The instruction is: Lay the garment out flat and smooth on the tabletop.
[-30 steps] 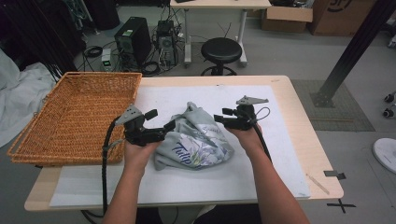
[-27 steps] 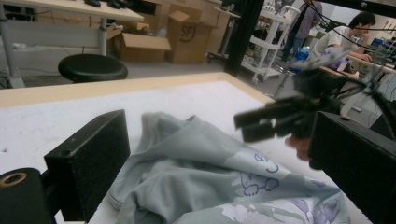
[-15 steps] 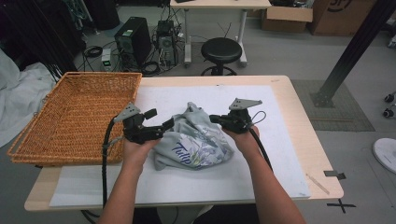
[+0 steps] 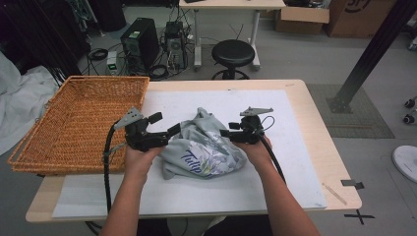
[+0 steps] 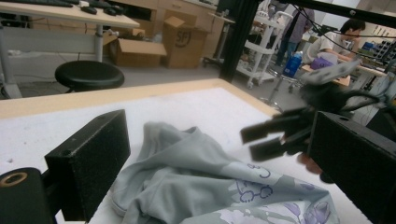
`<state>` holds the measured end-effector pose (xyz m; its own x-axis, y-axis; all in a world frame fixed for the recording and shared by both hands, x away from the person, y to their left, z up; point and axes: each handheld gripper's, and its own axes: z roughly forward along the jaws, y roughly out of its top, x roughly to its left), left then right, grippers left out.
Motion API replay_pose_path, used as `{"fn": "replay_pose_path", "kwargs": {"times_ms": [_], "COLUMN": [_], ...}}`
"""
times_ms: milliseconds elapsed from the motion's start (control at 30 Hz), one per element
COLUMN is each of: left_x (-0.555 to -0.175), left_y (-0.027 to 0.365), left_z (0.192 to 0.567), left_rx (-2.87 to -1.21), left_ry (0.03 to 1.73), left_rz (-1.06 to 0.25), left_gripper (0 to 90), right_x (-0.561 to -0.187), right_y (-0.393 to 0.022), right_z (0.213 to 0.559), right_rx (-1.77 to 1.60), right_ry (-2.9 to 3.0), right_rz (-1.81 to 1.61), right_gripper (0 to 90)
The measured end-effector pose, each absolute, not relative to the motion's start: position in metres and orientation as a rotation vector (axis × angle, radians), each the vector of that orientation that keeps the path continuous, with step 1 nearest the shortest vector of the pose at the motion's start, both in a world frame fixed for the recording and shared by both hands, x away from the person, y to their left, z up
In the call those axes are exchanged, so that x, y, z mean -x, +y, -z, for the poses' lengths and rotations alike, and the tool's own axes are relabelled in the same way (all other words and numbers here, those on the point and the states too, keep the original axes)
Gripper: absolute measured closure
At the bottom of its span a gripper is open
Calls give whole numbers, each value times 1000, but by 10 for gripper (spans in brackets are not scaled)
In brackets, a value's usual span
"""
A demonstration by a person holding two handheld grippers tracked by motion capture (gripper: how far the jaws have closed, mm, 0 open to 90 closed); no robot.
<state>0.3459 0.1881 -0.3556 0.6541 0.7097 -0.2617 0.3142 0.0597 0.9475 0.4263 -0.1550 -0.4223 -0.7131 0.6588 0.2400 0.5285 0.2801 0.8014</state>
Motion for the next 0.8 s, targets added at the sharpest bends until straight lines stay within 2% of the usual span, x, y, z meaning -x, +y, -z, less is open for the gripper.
{"fn": "replay_pose_path", "kwargs": {"times_ms": [33,67,100,167,267,400,433,467,500,533,567,633,800], "left_x": [-346,-346,-346,-346,-345,-345,-345,-345,-345,-344,-344,-341,-340], "left_y": [189,189,190,192,195,197,197,197,197,197,198,199,199], "left_z": [356,356,356,357,359,358,357,357,357,356,356,356,355], "left_rx": [-1538,-1538,-1540,-1544,-1546,-1535,-1530,-1530,-1527,-1526,-1525,-1525,-1524], "left_ry": [881,881,880,878,878,880,877,877,878,875,872,869,869], "left_rz": [-367,-367,-366,-364,-360,-354,-353,-353,-354,-354,-355,-364,-365], "left_gripper": [63,64,63,63,64,64,64,64,64,64,64,64,64], "right_x": [-428,-430,-431,-429,-424,-411,-405,-405,-403,-403,-403,-409,-417], "right_y": [-153,-151,-150,-148,-150,-168,-182,-182,-191,-193,-193,-190,-175], "right_z": [427,432,435,436,431,404,386,386,373,370,370,375,398], "right_rx": [-1130,-1136,-1144,-1109,-1048,-958,-931,-931,-948,-979,-979,-1071,-1140], "right_ry": [2434,2466,2496,2524,2490,2355,2268,2268,2237,2225,2225,2259,2327], "right_rz": [-1406,-1402,-1400,-1413,-1437,-1528,-1587,-1587,-1600,-1598,-1598,-1573,-1471], "right_gripper": [561,640,767,900,900,900,900,900,865,775,775,639,511]}}
